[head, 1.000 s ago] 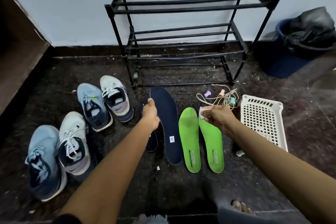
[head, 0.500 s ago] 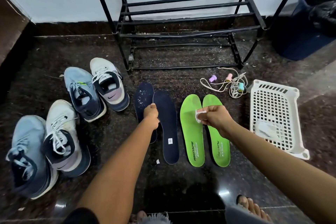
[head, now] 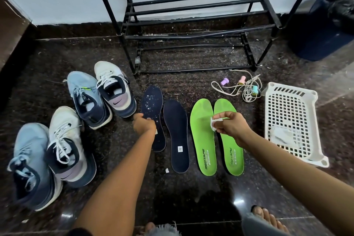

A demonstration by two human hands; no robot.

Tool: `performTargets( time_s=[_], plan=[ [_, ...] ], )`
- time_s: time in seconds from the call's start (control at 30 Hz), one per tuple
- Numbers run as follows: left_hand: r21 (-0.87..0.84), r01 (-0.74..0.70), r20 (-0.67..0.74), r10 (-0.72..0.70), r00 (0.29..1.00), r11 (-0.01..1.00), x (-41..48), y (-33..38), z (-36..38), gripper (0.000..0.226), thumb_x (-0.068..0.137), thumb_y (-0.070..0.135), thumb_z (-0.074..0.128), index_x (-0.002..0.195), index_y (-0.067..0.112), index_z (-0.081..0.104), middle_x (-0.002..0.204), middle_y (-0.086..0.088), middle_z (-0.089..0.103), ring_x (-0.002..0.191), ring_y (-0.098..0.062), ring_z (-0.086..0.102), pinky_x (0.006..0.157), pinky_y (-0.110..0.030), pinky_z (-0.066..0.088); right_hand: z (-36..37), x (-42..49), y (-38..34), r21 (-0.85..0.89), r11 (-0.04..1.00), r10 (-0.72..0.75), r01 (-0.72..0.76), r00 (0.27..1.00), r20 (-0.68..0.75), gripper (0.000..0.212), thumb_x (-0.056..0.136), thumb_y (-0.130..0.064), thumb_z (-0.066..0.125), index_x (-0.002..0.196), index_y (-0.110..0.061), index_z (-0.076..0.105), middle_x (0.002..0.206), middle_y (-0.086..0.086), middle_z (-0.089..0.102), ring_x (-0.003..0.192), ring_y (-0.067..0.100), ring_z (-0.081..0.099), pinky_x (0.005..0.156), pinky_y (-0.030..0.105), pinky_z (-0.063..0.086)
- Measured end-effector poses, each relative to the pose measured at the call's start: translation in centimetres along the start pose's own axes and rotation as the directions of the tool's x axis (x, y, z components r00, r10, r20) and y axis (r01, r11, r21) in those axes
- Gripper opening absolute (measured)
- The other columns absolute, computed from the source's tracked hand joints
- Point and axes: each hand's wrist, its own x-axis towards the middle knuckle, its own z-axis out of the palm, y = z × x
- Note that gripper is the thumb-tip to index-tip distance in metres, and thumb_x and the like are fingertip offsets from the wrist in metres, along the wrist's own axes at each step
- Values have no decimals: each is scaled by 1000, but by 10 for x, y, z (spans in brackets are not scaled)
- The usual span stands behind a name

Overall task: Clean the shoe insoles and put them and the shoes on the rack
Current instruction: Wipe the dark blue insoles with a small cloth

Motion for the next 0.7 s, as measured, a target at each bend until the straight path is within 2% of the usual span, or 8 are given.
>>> performTargets(
  time_s=[0.1,0.23,0.33,0.4,0.47,0.53,0.6,0.7],
  plan=[
    [44,92,66,-94,993,995,-3,-11,-7,43,90,12,66,126,3,45,130,-23,54,111,-41,59,90,-45,52,-1,-1,0,8,1000,-11,11,1000,-3,18,77,8,67,85,-7,62,87,20,64,62,20,61,52,20,52],
    [76,83,96,-90,991,994,-6,-15,-5,53,80,10,76,122,3,45,125,-24,57,107,-40,62,88,-46,54,0,-3,2,0,1000,-17,17,1000,5,18,77,8,67,87,-6,61,86,19,64,61,19,61,50,20,51],
    [64,99,108,-106,988,993,-5,-14,-3,52,78,0,74,121,2,45,125,-23,56,108,-39,61,86,-43,54,-2,-2,5,-17,999,-29,29,999,13,19,77,8,66,89,-6,62,84,20,65,63,23,61,57,25,55],
    [56,102,135,-109,985,993,-3,-13,-5,43,78,0,71,117,1,54,120,-20,60,102,-35,63,78,-38,54,-4,-1,6,-21,999,-39,40,999,25,19,77,8,65,90,-6,62,82,19,65,63,23,60,60,26,55],
    [-3,87,189,-85,978,996,-2,-13,-8,27,79,6,68,106,4,65,109,-13,67,89,-28,64,70,-34,52,-6,0,6,-14,999,-46,47,998,31,18,78,8,64,88,-8,63,81,17,65,61,21,59,59,25,54],
    [-95,77,249,-52,967,993,-1,-8,-16,17,83,10,64,99,11,69,99,-9,70,82,-25,64,70,-35,53,-7,-2,3,2,998,-59,59,998,36,17,79,8,63,87,-7,64,79,15,65,61,20,59,59,24,52],
    [-200,97,289,-36,957,975,-1,-2,-26,19,85,12,58,99,13,71,93,-8,71,80,-25,64,74,-40,55,-7,-6,-2,27,997,-78,77,995,61,16,80,9,61,88,-4,66,76,15,65,64,20,58,60,22,53],
    [-379,117,317,10,948,918,-11,15,-47,22,89,7,51,103,14,67,86,-5,68,72,-21,61,63,-33,51,-8,-16,-15,65,993,-103,96,989,109,14,82,12,58,88,2,65,74,13,65,65,18,59,61,18,54]
  ],
)
